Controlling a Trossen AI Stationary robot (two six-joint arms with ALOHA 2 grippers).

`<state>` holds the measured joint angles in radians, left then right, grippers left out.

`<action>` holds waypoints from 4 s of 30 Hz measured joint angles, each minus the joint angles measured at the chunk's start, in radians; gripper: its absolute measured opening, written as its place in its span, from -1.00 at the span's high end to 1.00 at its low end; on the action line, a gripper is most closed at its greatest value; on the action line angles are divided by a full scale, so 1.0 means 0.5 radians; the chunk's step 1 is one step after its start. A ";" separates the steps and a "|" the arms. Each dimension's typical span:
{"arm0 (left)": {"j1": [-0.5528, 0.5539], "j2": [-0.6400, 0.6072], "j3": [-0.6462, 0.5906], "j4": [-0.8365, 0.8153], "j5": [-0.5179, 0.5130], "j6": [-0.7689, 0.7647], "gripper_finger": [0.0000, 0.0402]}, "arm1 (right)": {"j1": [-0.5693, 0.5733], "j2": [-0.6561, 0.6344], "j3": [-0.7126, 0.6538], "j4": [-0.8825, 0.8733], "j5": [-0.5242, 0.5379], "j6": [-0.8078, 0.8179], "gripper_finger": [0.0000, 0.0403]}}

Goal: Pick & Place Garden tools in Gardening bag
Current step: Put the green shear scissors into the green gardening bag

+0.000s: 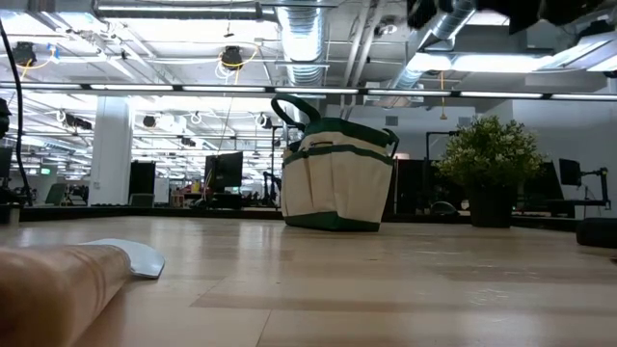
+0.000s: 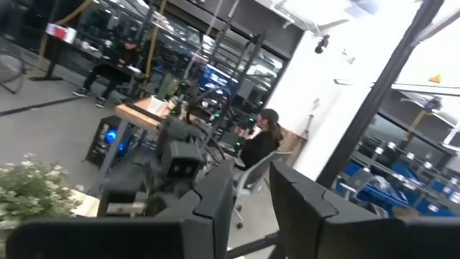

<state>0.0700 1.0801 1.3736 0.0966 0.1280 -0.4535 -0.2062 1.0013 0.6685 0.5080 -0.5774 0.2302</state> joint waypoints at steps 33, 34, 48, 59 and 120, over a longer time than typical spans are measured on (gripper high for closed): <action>0.001 0.002 0.000 -0.005 -0.359 0.003 0.54 | -0.169 0.602 -0.289 0.812 0.046 -0.579 0.77; 0.001 0.002 0.001 -0.005 -0.372 0.003 0.54 | -0.169 0.602 -0.302 0.825 0.035 -0.590 0.77; 0.001 0.073 0.001 0.001 -0.436 0.000 0.54 | -0.293 0.971 -0.311 1.307 -0.229 -0.725 0.77; 0.001 0.134 0.000 -0.009 -0.435 0.000 0.54 | -0.351 1.259 -0.308 1.566 -0.322 -0.636 0.77; 0.001 0.139 0.000 -0.004 -0.434 0.007 0.54 | -0.322 1.442 -0.307 1.273 -0.189 -0.775 0.47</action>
<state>0.0704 1.1496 1.3735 0.0944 -0.0891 -0.4500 -0.3670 1.7226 0.5148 1.1446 -0.6720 -0.1574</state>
